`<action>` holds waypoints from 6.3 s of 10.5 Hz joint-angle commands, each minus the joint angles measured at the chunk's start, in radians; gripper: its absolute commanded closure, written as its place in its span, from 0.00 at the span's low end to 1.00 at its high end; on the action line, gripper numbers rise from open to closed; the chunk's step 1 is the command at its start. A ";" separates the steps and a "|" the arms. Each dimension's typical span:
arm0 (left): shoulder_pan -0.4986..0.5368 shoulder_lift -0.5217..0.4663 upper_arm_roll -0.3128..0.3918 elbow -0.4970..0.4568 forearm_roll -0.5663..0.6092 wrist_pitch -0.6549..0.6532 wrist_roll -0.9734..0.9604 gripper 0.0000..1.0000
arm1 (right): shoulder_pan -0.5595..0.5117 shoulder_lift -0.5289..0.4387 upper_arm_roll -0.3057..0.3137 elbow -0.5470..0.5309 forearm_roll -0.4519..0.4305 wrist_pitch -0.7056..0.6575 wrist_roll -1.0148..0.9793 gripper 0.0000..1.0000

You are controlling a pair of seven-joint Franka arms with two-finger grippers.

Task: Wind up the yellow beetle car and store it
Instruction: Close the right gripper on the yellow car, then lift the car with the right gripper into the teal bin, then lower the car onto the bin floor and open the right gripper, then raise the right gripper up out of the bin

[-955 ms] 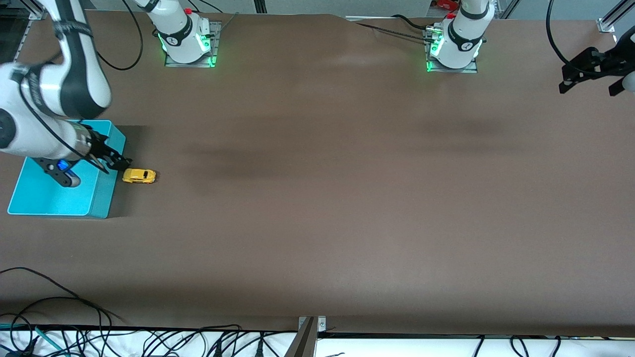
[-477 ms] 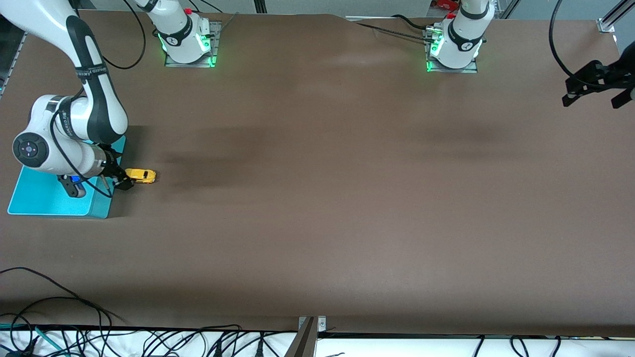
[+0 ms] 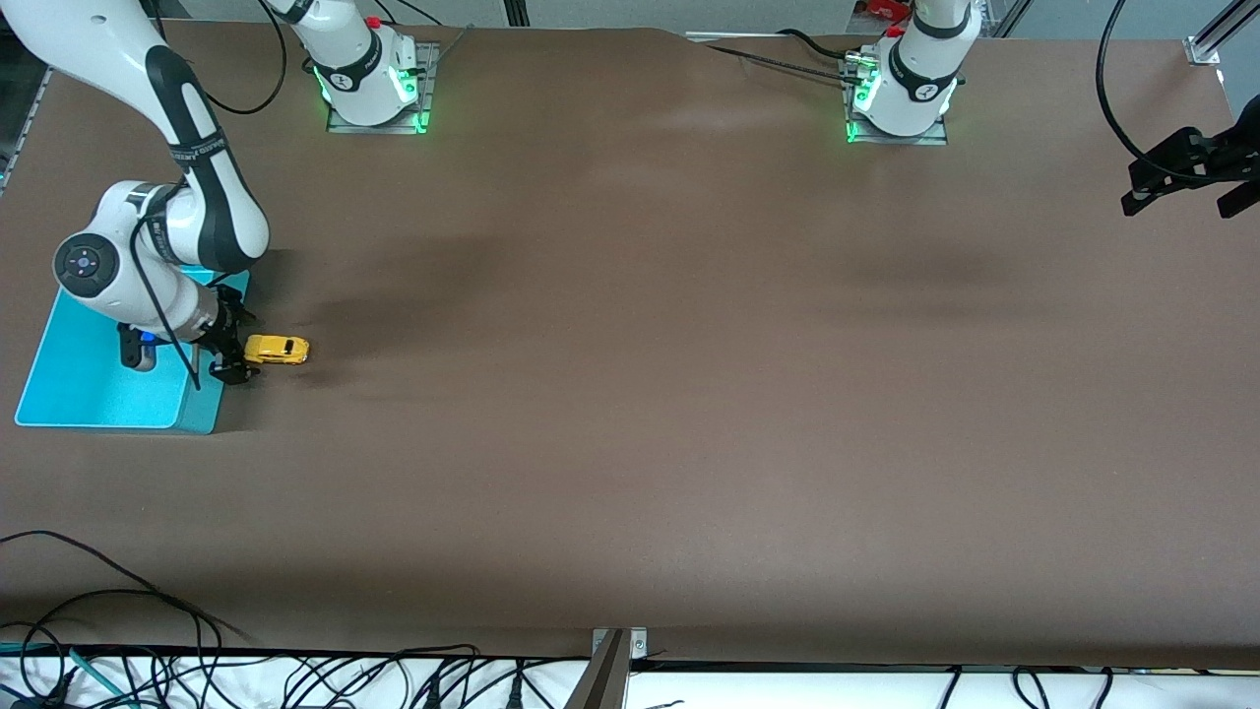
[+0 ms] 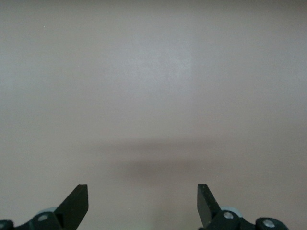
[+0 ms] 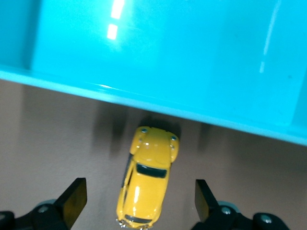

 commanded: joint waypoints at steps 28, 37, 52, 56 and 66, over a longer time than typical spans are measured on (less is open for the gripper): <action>-0.184 0.015 0.154 0.048 0.000 -0.116 -0.034 0.00 | 0.007 -0.027 -0.216 0.264 -0.026 -0.407 -0.953 0.72; -0.184 0.015 0.154 0.047 0.000 -0.125 -0.034 0.00 | -0.073 0.186 -0.232 0.258 0.001 -0.212 -1.289 0.21; -0.184 0.015 0.154 0.045 0.000 -0.127 -0.033 0.00 | -0.057 -0.152 0.024 0.557 0.077 -0.662 -1.255 0.00; -0.184 0.015 0.154 0.045 0.000 -0.125 -0.033 0.00 | -0.036 -0.226 0.094 0.595 0.109 -0.735 -1.250 0.00; -0.183 0.015 0.154 0.045 0.000 -0.127 -0.033 0.00 | 0.051 -0.260 0.094 0.637 0.123 -0.832 -1.232 0.00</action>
